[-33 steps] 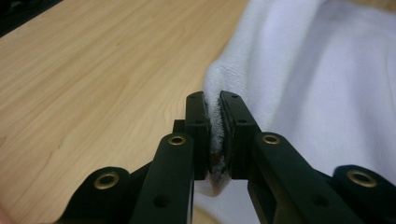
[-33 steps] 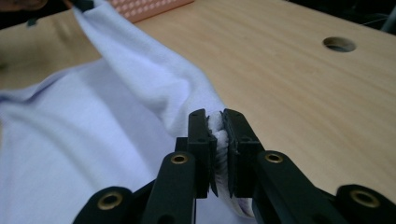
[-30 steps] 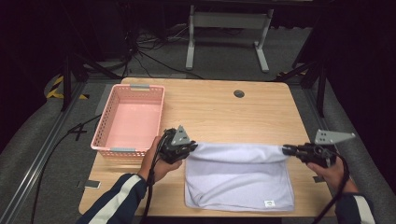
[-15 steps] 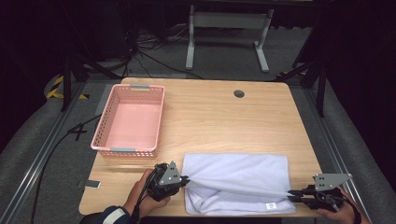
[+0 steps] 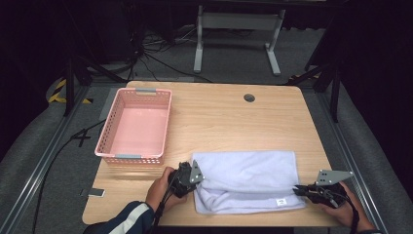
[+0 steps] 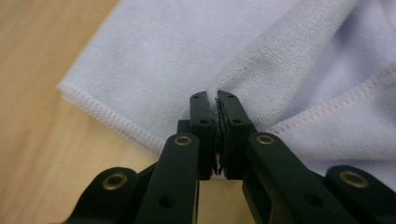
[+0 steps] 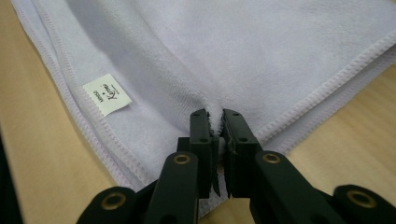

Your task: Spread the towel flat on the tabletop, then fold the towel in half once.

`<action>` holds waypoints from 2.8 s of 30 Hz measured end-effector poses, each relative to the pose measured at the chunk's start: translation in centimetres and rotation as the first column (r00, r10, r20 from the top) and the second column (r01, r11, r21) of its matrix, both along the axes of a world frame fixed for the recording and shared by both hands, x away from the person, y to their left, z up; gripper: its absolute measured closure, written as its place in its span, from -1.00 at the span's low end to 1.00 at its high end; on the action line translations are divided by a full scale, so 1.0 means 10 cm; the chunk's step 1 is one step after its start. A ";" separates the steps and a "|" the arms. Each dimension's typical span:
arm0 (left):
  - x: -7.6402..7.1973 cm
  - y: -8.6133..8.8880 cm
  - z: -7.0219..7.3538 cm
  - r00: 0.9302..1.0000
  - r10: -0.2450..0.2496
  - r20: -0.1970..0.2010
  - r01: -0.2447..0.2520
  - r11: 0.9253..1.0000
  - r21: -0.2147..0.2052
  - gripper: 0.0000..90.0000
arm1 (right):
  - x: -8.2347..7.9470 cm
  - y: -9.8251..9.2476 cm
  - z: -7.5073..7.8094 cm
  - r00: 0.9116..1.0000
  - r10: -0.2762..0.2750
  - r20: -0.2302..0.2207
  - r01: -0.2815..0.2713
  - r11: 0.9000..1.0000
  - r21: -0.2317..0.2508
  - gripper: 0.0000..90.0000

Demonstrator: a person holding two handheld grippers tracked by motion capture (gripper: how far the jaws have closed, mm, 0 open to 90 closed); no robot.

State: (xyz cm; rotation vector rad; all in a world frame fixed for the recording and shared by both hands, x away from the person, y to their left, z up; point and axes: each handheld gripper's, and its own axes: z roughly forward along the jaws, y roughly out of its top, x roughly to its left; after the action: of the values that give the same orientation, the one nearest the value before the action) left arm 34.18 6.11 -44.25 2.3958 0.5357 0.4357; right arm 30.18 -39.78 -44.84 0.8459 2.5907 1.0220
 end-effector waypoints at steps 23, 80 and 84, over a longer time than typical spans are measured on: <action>-0.59 0.21 0.10 0.984 -0.172 -0.039 0.164 0.975 -0.149 0.91 | -0.41 -0.20 0.25 0.993 0.099 0.063 -0.101 0.994 0.034 0.86; -0.31 0.12 -0.26 0.982 0.094 -0.162 -0.116 0.984 -0.136 -0.63 | 1.12 1.41 0.47 0.997 -0.034 0.072 0.034 0.999 0.008 -0.02; -0.31 0.13 -0.28 0.975 0.103 -0.195 -0.130 0.983 -0.133 -0.63 | 1.28 1.73 0.46 0.999 0.002 0.042 -0.002 1.000 0.002 -0.09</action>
State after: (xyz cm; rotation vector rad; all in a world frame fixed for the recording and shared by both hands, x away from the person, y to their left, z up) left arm 31.04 7.36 -47.04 2.2847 0.7694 0.2133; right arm 42.93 -22.51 -40.21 0.8140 2.5566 1.0319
